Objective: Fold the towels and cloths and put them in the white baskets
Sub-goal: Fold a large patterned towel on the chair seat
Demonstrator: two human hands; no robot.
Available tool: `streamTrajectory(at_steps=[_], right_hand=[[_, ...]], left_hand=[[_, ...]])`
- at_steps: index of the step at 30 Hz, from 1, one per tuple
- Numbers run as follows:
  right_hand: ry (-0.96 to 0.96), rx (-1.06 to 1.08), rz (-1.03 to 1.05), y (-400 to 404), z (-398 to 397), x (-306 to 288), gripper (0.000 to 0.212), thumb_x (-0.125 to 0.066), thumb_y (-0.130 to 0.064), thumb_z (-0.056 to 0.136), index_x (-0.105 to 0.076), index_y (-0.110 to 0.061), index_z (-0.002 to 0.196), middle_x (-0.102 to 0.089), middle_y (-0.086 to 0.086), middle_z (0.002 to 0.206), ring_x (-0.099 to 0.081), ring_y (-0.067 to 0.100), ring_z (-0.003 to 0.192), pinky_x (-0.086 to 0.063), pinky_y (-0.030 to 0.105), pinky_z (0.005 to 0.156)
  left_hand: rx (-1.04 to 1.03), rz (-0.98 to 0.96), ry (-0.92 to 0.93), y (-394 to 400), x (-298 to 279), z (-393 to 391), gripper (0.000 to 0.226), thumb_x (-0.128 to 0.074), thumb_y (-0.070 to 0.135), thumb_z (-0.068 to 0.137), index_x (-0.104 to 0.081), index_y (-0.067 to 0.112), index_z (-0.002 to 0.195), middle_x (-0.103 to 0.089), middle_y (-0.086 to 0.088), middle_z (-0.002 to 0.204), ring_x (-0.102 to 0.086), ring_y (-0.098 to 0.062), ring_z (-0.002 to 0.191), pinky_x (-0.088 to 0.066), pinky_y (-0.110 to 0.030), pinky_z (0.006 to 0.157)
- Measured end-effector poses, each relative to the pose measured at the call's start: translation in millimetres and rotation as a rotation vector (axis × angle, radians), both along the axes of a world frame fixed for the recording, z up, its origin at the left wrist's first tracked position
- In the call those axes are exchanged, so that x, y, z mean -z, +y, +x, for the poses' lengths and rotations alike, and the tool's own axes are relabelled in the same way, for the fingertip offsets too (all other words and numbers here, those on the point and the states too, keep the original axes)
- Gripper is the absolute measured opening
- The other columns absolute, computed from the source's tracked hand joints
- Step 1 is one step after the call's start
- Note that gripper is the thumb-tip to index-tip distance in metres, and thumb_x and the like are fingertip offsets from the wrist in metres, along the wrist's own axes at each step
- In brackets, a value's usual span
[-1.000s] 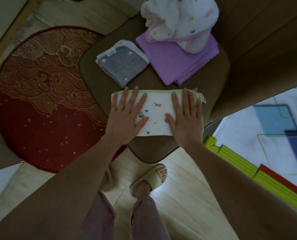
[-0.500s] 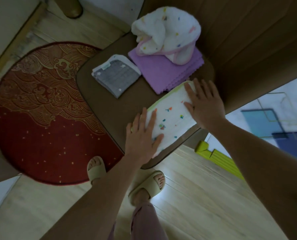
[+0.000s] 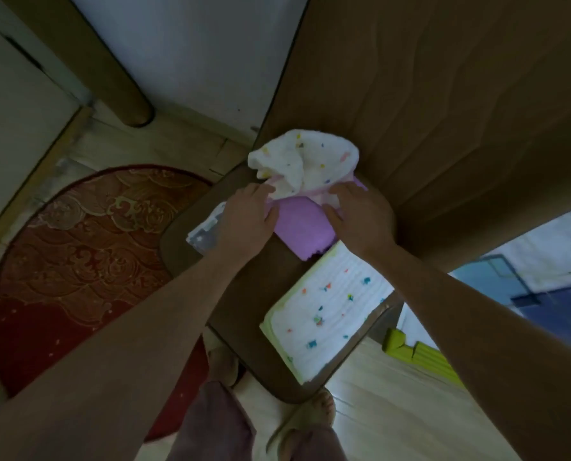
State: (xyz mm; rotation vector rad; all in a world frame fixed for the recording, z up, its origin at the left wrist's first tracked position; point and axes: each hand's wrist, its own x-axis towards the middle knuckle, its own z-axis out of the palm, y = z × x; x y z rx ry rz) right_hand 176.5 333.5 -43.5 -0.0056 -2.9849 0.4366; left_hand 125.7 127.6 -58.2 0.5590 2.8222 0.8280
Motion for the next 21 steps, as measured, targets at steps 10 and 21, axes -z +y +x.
streamTrajectory(at_steps=[10, 21], right_hand=[[-0.154, 0.424, -0.441, -49.6, -76.0, 33.1, 0.021, -0.063, -0.020, 0.092, -0.067, -0.003, 0.103, -0.067, 0.017, 0.099, -0.060, 0.032, 0.096, -0.039, 0.033, 0.078], [0.022, 0.699, -1.096, -68.5, -72.7, -101.4, 0.012, -0.059, -0.001, 0.092, -0.064, -0.011, 0.087, -0.069, 0.006, 0.077, -0.066, 0.014, 0.072, -0.050, 0.029, 0.071]], left_hand=[[-0.035, 0.077, -0.355, -1.2, 33.0, -67.0, 0.027, -0.064, 0.033, 0.089, -0.071, 0.007, 0.090, -0.069, -0.012, 0.081, -0.064, -0.028, 0.080, -0.048, -0.035, 0.067], [0.126, 0.583, -0.561, -6.3, -120.8, -103.1, 0.017, -0.057, 0.011, 0.096, -0.068, 0.013, 0.083, -0.063, 0.004, 0.077, -0.053, 0.003, 0.067, -0.043, -0.018, 0.064]])
